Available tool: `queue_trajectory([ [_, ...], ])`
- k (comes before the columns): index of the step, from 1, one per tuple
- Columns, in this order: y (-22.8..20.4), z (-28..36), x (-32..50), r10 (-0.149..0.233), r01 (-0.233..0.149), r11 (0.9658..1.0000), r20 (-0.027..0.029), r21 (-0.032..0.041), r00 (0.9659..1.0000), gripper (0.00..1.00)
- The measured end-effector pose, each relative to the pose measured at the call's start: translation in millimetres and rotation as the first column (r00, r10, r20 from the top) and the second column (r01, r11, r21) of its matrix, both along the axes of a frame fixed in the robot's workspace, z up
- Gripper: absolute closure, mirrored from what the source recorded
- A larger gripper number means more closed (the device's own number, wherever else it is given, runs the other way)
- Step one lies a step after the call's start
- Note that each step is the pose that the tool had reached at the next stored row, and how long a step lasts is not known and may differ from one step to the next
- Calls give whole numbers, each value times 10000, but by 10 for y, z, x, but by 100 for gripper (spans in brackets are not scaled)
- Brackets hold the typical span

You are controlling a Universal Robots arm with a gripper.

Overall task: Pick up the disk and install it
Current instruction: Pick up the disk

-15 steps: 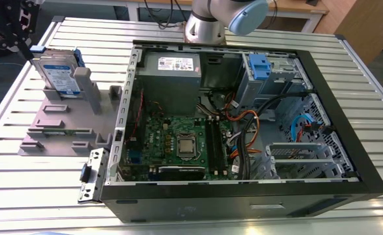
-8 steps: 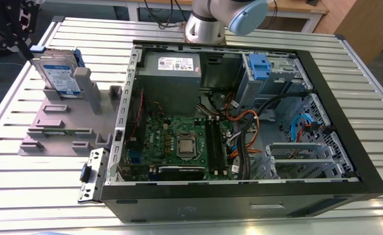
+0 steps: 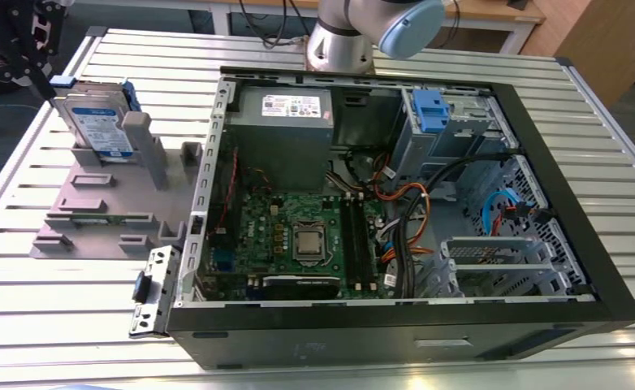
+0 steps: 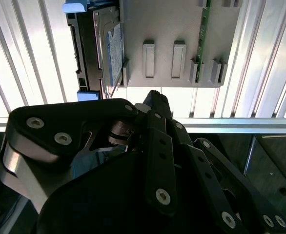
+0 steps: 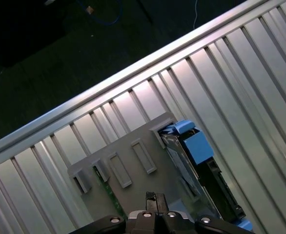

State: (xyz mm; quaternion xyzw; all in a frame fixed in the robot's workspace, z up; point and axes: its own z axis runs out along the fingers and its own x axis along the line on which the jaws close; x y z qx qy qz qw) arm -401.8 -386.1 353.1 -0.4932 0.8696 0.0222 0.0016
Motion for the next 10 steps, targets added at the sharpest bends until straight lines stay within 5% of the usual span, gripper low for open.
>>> queue_trajectory([
  [10, 0, -1, 0, 126, -126, 9999, 0, 0, 9999, 89],
])
